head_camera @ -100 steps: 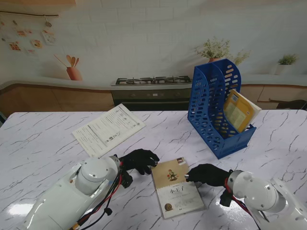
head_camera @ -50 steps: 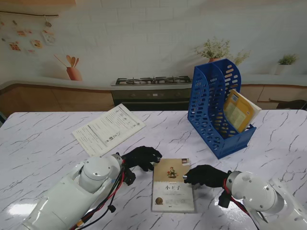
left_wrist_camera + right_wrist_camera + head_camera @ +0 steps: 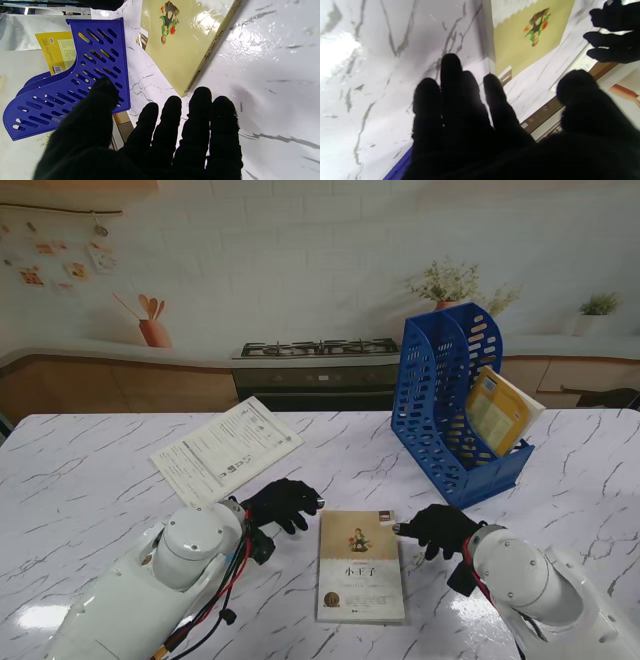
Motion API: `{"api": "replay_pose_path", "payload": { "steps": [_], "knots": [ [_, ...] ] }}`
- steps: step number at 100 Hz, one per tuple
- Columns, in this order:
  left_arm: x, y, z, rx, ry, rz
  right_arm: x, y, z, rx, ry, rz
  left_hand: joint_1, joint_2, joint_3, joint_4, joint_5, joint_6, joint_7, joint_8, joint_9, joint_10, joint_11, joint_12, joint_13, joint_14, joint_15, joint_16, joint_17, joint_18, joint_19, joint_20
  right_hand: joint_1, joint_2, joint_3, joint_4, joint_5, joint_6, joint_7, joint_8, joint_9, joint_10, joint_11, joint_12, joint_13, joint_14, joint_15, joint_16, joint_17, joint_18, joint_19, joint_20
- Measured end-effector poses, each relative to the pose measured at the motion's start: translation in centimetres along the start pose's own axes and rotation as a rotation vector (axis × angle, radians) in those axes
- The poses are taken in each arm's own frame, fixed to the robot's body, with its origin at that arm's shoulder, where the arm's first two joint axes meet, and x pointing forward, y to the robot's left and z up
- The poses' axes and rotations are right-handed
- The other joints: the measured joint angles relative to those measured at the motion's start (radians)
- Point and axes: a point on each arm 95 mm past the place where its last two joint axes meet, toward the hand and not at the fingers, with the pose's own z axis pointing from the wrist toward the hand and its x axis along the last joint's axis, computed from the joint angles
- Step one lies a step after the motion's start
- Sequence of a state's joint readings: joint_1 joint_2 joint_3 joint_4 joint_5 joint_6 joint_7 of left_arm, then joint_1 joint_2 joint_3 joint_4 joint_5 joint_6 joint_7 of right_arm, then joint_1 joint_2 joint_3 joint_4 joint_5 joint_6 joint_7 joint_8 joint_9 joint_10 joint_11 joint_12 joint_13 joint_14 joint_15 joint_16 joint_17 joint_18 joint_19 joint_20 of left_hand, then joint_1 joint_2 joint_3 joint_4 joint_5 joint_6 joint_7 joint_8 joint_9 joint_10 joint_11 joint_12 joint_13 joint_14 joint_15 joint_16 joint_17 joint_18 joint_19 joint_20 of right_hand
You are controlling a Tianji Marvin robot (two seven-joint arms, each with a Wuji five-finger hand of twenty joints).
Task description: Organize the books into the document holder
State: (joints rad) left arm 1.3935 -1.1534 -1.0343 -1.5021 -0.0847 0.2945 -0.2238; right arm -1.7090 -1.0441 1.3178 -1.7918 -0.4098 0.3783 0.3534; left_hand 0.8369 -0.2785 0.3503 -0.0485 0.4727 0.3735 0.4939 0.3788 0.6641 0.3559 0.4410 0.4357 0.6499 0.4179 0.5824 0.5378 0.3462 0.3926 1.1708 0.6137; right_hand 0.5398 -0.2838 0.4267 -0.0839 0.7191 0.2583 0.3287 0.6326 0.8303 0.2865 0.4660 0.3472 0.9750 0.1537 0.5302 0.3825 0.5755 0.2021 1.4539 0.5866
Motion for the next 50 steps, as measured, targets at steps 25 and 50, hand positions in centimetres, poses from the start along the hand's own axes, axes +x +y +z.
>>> {"api": "replay_pose_path", "payload": {
  "steps": [25,50],
  "knots": [
    [-0.6,-0.5,0.2,0.015,-0.059,-0.022,1.0,0.2,1.3,0.006,-0.057,0.032,-0.010,0.004,-0.072,0.000,0.012,0.064,-0.074,-0.048,0.004,0.049,0.000,-0.032,-0.003,0.030,0.005,-0.049,0.030,0.005,0.001,0.000,-0.010,-0.027,0.012,0.000,-0.007,0.118,-0.051,-0.048,-0.004,0.091,-0.003,-0.069,0.023,0.034,-0.130,-0.132,0.051,0.026,-0.075,-0.128],
    [-1.2,-0.4,0.6,0.007,-0.122,-0.027,0.9,-0.2,2.1,0.059,-0.109,0.155,0.005,0.004,-0.072,0.000,0.013,0.085,-0.093,-0.060,0.004,0.068,0.001,-0.045,0.011,0.027,0.064,-0.051,0.046,0.005,0.001,0.000,-0.010,-0.034,0.025,0.000,-0.017,0.156,-0.065,-0.069,-0.026,0.121,0.050,-0.054,0.042,0.053,-0.171,-0.158,0.087,0.053,-0.125,-0.198]
  ]
}}
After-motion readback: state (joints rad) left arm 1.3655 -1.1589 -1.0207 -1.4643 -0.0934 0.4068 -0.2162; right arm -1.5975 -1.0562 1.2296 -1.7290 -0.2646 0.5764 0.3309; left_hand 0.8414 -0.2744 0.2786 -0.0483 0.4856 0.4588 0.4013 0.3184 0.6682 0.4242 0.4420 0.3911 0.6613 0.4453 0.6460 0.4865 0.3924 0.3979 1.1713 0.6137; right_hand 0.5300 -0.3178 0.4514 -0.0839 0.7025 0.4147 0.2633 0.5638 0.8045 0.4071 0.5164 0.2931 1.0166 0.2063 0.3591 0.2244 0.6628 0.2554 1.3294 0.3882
